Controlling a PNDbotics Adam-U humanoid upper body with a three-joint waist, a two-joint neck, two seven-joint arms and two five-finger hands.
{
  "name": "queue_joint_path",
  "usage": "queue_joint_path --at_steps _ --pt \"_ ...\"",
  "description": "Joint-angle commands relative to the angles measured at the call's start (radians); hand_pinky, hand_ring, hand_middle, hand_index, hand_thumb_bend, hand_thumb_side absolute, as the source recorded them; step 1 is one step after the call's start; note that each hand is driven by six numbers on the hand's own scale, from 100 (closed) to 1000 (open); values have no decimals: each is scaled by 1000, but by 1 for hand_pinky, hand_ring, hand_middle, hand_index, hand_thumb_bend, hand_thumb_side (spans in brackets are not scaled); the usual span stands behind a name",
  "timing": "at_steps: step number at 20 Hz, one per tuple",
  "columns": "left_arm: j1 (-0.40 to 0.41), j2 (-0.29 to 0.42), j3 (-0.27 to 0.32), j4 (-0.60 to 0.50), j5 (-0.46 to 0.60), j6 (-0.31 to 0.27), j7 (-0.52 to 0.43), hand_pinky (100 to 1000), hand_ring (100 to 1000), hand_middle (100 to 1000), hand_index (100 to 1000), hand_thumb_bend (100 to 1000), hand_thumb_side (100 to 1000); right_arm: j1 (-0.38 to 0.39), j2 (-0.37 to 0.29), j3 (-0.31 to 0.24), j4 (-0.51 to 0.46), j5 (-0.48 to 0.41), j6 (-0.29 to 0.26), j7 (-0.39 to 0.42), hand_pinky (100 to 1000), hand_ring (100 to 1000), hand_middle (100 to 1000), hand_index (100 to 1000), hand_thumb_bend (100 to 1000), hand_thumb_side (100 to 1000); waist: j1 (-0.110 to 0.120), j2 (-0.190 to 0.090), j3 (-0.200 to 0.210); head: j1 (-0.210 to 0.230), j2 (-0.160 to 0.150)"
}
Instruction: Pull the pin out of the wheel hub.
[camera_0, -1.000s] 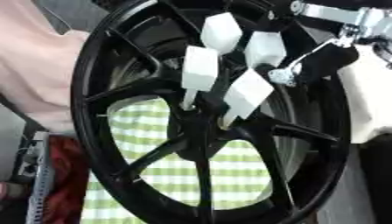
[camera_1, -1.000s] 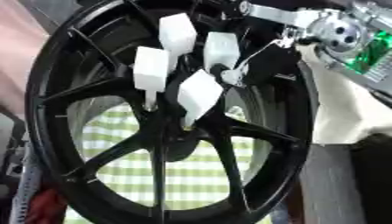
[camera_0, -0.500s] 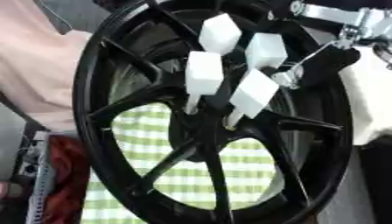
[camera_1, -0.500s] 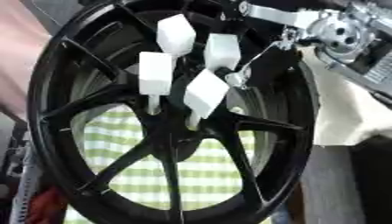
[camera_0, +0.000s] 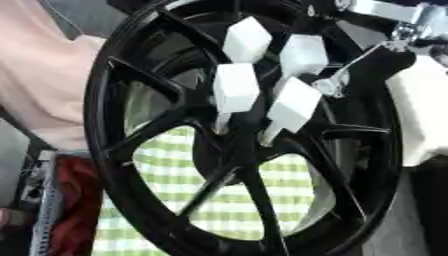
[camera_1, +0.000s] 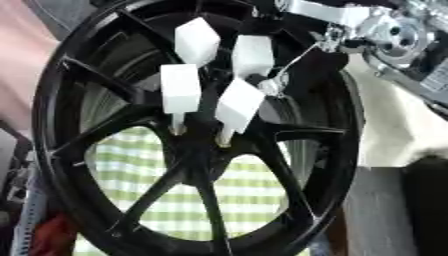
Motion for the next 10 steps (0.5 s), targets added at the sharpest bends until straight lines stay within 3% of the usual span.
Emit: queue_joint_path --at_steps 1,10 --pt "-6 13 4 -20 4 0 0 866 711 739 860 107 909 7 -34 -65 -9 -27 -4 -24 832 676 327 490 348 100 5 -34 -3 3 -11" --pt "-1 14 11 -20 6 0 3 868 711 740 860 105 910 57 -28 -240 -9 -157 55 -94 844 676 318 486 341 100 10 -38 -17 15 -13"
